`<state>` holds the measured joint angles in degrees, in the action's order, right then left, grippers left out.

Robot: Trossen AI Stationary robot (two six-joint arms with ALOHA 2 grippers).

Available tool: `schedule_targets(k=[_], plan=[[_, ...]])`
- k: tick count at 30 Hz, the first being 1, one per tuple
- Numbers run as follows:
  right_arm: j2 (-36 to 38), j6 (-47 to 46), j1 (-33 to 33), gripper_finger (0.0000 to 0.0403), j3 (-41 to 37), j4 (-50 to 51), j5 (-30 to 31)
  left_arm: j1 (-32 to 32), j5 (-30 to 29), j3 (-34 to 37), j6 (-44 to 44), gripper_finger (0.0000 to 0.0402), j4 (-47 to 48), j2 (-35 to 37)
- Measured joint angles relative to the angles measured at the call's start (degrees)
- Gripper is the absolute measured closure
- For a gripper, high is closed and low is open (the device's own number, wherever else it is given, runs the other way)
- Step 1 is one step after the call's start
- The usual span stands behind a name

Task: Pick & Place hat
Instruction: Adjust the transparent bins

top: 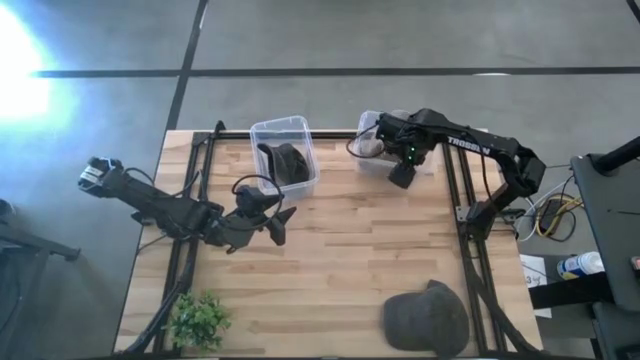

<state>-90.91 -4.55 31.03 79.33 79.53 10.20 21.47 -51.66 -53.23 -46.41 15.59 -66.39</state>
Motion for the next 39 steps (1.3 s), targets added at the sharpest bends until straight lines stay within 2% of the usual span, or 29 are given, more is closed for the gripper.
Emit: schedule_targets(k=[6,11,15,18,21,26,35,39], plan=[[0.00,4.56,0.00,0.0210,-4.12,-0.09,-4.27,0.00,0.00,0.00,-0.42,0.0147,-0.02,0.00],[0.00,3.14,0.02,0.0263,-6.62,-0.36,-6.10,0.00,0.00,0.00,-0.57,0.0147,-0.02,0.00],[0.00,-3.19,0.00,0.0338,-6.77,-0.65,-12.63,0.00,0.00,0.00,-0.57,0.0147,-0.04,0.00],[0.10,-15.29,-0.03,0.0378,-5.15,-2.45,-17.92,0.00,0.00,0.00,-0.57,0.0147,-0.04,0.00],[0.17,-27.10,-0.13,0.0368,-2.77,-4.14,-21.96,0.00,0.00,0.00,-0.55,0.0147,-0.07,0.00],[-0.04,-34.20,-0.65,0.0326,1.89,-14.02,-30.39,0.00,0.00,0.00,-0.55,0.0147,-0.07,0.00],[-4.17,-38.60,-1.50,0.0330,3.80,-16.36,-28.94,0.03,1.49,-0.02,-0.53,0.0147,-0.09,0.00],[-6.20,-41.61,-3.08,0.0315,3.67,-20.96,-29.59,0.14,3.07,-0.02,-0.53,0.0147,-0.09,0.00]])
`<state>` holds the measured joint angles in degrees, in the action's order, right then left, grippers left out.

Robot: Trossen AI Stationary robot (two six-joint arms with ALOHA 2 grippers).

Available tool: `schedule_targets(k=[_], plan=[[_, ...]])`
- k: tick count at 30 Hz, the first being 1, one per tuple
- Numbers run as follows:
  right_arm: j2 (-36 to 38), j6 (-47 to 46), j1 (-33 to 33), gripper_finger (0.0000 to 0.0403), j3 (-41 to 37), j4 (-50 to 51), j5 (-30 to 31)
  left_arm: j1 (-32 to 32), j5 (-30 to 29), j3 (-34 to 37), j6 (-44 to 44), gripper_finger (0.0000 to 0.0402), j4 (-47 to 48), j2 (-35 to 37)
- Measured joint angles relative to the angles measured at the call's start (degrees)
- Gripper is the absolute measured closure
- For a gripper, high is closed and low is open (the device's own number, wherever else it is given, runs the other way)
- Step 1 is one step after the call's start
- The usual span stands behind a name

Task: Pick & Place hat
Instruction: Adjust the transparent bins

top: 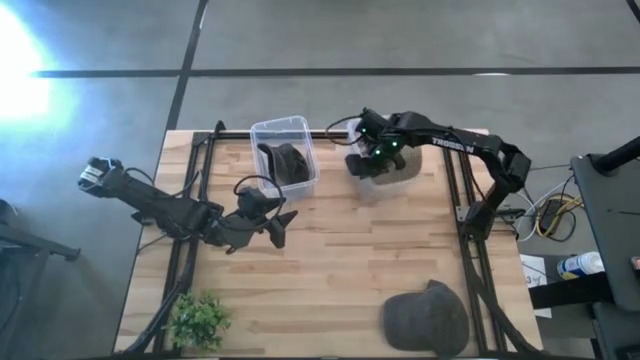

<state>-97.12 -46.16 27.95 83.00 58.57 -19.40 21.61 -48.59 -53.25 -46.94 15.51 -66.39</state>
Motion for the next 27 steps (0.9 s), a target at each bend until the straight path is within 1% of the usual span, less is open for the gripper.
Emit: schedule_targets(k=[3,7,13,18,21,23,25,27], plan=[[-0.75,-1.02,-1.04,0.0293,0.00,-5.30,-0.92,0.26,0.04,0.00,0.00,0.0147,0.02,0.00],[-1.10,-3.16,-1.54,0.0259,0.00,-9.38,-1.99,0.61,0.03,0.00,-0.12,0.0147,0.09,0.00],[-1.04,-3.36,-1.42,0.0217,0.02,-12.82,-0.31,0.76,-0.01,0.00,-0.22,0.0147,0.09,0.00],[1.59,0.47,-1.49,0.0203,1.57,-14.33,-0.09,1.84,-0.06,-0.01,-0.28,0.0147,1.10,0.14],[3.83,3.22,-1.45,0.0204,3.92,-12.38,0.59,3.10,-0.50,-0.47,-1.60,0.0147,3.11,0.73],[5.24,4.88,-1.53,0.0207,5.49,-9.64,3.02,4.00,-3.04,-1.34,-3.27,0.0147,5.41,1.35],[6.61,6.10,-1.60,0.0210,6.95,-5.18,7.72,5.03,-8.16,-2.67,-6.33,0.0147,9.61,2.09],[7.92,6.39,-1.42,0.0214,7.92,-0.44,13.39,5.42,-13.77,-4.39,-11.76,0.0147,15.53,2.71]])
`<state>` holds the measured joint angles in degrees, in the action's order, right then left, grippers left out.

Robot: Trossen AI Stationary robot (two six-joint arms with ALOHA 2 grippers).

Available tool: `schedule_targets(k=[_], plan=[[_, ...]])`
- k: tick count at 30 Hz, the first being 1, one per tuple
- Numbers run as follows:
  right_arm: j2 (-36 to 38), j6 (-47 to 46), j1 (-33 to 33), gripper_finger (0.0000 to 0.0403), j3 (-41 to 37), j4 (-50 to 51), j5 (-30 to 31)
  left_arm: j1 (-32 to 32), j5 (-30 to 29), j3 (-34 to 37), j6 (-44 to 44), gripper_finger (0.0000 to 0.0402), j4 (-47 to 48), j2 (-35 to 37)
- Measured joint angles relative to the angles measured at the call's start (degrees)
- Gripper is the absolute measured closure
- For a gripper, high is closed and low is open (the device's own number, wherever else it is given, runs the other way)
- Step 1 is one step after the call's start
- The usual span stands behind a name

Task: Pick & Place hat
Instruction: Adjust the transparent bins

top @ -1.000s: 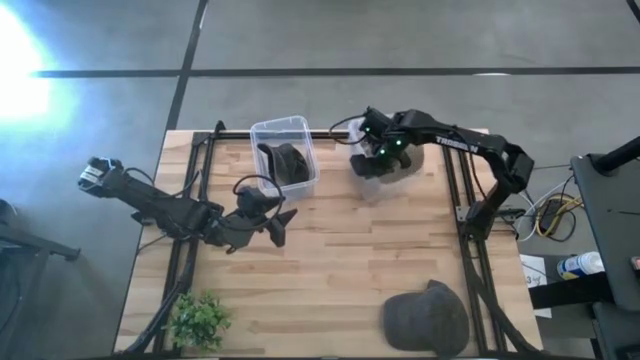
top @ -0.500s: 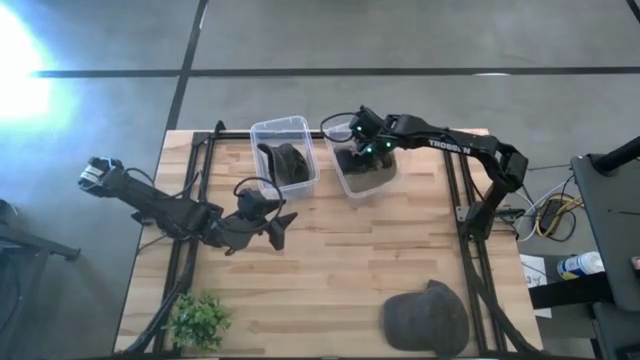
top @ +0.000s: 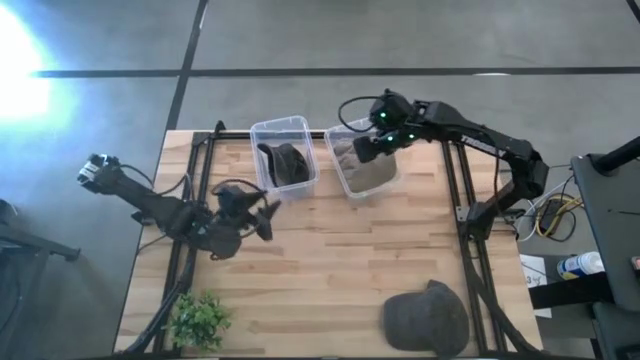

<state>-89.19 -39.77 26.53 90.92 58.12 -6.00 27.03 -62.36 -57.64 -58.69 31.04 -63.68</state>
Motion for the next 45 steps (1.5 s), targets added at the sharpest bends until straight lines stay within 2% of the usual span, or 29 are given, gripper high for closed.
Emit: schedule_targets(k=[4,8,11,16,19,22,26,29,32,35,39,45], plan=[[1.12,-1.33,2.48,0.0216,-0.23,6.18,5.86,-2.37,-3.72,-3.01,-12.04,0.0147,14.80,1.19],[1.72,-2.64,5.51,0.0216,-1.42,7.86,12.47,-8.70,-2.09,-4.12,-22.12,0.0148,29.46,1.29],[1.94,-2.49,7.98,0.0216,-1.85,8.07,17.21,-15.68,2.56,-4.27,-24.76,0.0152,37.01,1.33],[1.95,0.29,13.12,0.0216,-2.39,8.09,17.97,-28.36,8.72,-4.25,-22.72,0.0158,44.00,1.62],[1.97,2.01,16.16,0.0216,-2.92,7.97,17.44,-35.39,9.84,-4.25,-17.67,0.0158,43.86,1.97],[1.74,3.70,19.24,0.0216,-3.86,7.53,13.59,-42.61,12.80,-4.25,-10.51,0.0158,40.79,2.14],[-0.01,4.00,22.57,0.0216,-4.91,7.46,9.18,-52.04,21.46,-3.94,-0.17,0.0158,32.32,2.00],[-1.57,4.79,23.64,0.0216,-5.40,7.19,8.19,-58.19,26.82,-3.94,6.29,0.0158,27.13,1.52],[-2.62,6.66,24.00,0.0216,-5.63,6.71,7.43,-64.30,31.86,-3.94,9.64,0.0158,26.31,0.88],[-3.49,8.35,24.18,0.0216,-5.71,6.04,7.28,-70.13,39.84,-3.94,13.79,0.0159,25.79,-0.25],[-4.66,10.79,25.10,0.0216,-5.48,5.71,7.23,-75.88,48.14,-3.94,17.73,0.0160,22.43,-2.46],[-5.47,12.81,26.98,0.0216,-5.67,5.15,7.00,-78.34,50.92,-3.94,20.09,0.0180,18.44,-8.06]])
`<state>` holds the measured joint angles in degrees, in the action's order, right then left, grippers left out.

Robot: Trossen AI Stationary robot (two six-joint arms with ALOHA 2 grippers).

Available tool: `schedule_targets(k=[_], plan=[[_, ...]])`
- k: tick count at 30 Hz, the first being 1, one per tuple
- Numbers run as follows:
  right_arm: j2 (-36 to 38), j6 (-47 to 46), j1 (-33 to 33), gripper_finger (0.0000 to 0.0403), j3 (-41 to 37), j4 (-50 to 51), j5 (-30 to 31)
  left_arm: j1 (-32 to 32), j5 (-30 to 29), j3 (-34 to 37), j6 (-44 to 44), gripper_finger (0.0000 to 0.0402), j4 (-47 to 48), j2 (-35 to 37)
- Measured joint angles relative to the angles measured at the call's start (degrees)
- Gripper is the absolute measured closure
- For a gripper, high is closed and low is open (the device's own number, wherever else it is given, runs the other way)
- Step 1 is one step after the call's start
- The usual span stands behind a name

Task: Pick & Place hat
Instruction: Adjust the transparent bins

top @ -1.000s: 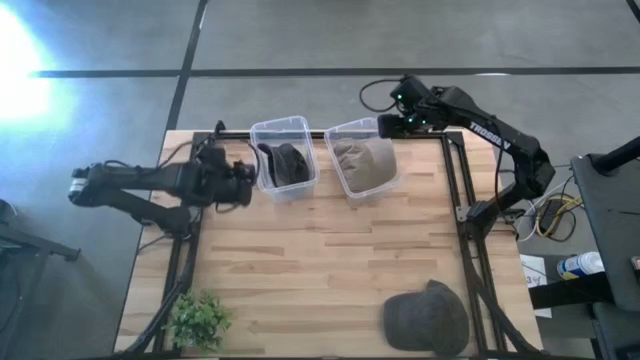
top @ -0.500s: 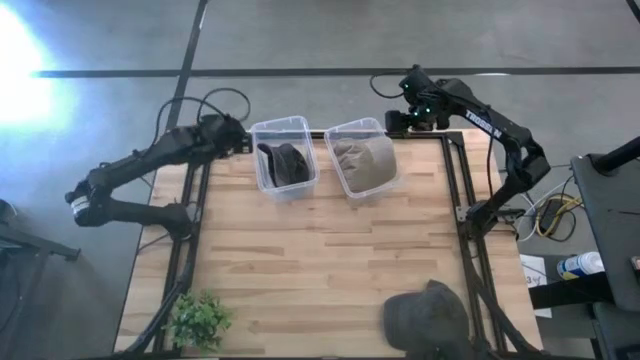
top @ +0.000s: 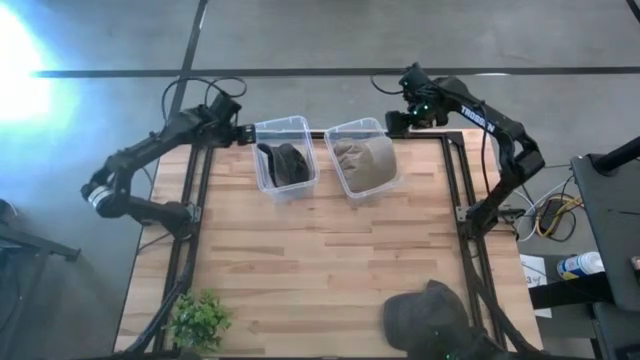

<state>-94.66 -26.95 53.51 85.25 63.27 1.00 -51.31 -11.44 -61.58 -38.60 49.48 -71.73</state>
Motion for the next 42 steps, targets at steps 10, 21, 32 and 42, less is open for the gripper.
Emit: schedule_targets(k=[10,21,32,42], plan=[[-0.56,1.18,0.15,0.0216,-1.84,0.00,-6.51,0.06,4.06,-0.22,3.79,0.0196,-9.96,-9.73],[-0.55,0.12,-2.49,0.0216,-2.78,-0.64,-9.79,2.84,9.01,-1.03,6.99,0.0196,-12.86,-11.69],[0.59,3.54,-5.84,0.0216,-2.80,8.55,-7.64,5.44,8.68,-1.03,9.11,0.0196,-4.10,-9.28],[6.32,2.41,-10.42,0.0216,-5.97,12.02,-11.69,6.99,7.45,-1.01,11.18,0.0196,-4.47,-7.84]])
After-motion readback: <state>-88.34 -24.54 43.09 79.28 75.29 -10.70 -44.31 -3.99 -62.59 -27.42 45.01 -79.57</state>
